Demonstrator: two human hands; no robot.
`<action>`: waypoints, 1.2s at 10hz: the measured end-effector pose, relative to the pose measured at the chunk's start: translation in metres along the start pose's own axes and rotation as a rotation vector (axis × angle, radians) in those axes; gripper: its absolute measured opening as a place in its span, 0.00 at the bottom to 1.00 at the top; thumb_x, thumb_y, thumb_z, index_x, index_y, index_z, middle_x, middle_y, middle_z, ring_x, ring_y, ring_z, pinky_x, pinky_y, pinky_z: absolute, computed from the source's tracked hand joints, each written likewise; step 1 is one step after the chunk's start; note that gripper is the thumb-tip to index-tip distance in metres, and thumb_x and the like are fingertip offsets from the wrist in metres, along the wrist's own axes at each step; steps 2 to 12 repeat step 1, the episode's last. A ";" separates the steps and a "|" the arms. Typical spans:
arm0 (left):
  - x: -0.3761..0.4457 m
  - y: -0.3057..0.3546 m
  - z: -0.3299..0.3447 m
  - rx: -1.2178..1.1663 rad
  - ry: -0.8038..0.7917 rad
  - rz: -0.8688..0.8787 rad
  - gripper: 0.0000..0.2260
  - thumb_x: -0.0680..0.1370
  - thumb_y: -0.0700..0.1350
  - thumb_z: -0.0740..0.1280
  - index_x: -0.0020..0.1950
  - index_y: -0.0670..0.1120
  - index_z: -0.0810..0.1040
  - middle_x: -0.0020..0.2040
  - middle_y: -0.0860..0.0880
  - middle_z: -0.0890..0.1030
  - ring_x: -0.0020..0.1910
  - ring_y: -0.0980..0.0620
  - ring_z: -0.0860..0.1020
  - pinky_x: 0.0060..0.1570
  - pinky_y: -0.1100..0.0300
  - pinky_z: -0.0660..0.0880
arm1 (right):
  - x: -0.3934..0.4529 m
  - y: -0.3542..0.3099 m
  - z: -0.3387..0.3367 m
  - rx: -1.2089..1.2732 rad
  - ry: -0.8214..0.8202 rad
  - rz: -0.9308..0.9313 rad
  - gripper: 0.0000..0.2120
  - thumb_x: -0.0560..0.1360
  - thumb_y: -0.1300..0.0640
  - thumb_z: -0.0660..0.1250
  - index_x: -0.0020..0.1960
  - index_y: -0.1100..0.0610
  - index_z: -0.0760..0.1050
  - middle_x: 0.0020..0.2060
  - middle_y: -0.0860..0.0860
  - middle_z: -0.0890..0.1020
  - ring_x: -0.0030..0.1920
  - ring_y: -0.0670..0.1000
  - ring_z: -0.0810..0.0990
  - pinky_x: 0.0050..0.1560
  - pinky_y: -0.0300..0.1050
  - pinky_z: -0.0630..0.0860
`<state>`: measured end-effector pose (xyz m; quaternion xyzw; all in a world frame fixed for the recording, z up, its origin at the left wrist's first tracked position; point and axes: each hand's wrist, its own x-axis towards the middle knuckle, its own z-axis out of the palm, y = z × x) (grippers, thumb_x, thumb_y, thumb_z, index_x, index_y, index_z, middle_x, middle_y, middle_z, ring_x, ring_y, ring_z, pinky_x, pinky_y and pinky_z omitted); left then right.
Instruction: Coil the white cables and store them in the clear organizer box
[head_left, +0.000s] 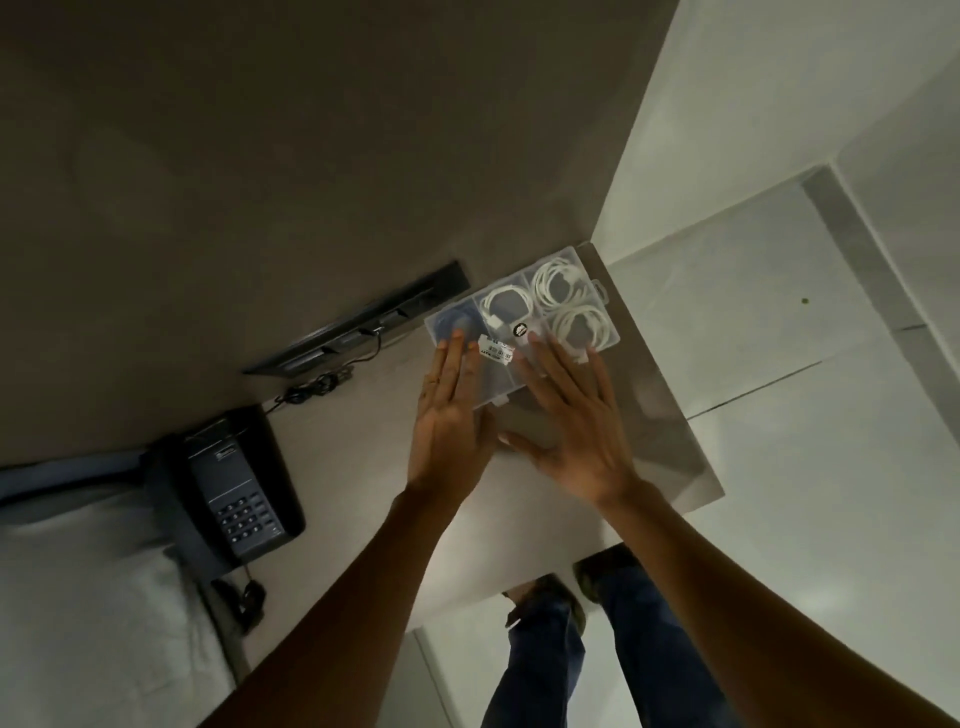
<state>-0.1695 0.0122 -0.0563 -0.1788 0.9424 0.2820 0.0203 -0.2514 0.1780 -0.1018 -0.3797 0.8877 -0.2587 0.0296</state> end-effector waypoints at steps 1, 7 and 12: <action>-0.016 0.023 -0.027 -0.021 0.051 -0.020 0.36 0.81 0.40 0.70 0.84 0.41 0.56 0.86 0.43 0.55 0.86 0.44 0.52 0.80 0.40 0.63 | -0.003 -0.025 -0.050 0.059 0.031 0.022 0.46 0.76 0.36 0.75 0.82 0.61 0.63 0.83 0.60 0.63 0.84 0.60 0.60 0.83 0.64 0.58; -0.016 0.023 -0.027 -0.021 0.051 -0.020 0.36 0.81 0.40 0.70 0.84 0.41 0.56 0.86 0.43 0.55 0.86 0.44 0.52 0.80 0.40 0.63 | -0.003 -0.025 -0.050 0.059 0.031 0.022 0.46 0.76 0.36 0.75 0.82 0.61 0.63 0.83 0.60 0.63 0.84 0.60 0.60 0.83 0.64 0.58; -0.016 0.023 -0.027 -0.021 0.051 -0.020 0.36 0.81 0.40 0.70 0.84 0.41 0.56 0.86 0.43 0.55 0.86 0.44 0.52 0.80 0.40 0.63 | -0.003 -0.025 -0.050 0.059 0.031 0.022 0.46 0.76 0.36 0.75 0.82 0.61 0.63 0.83 0.60 0.63 0.84 0.60 0.60 0.83 0.64 0.58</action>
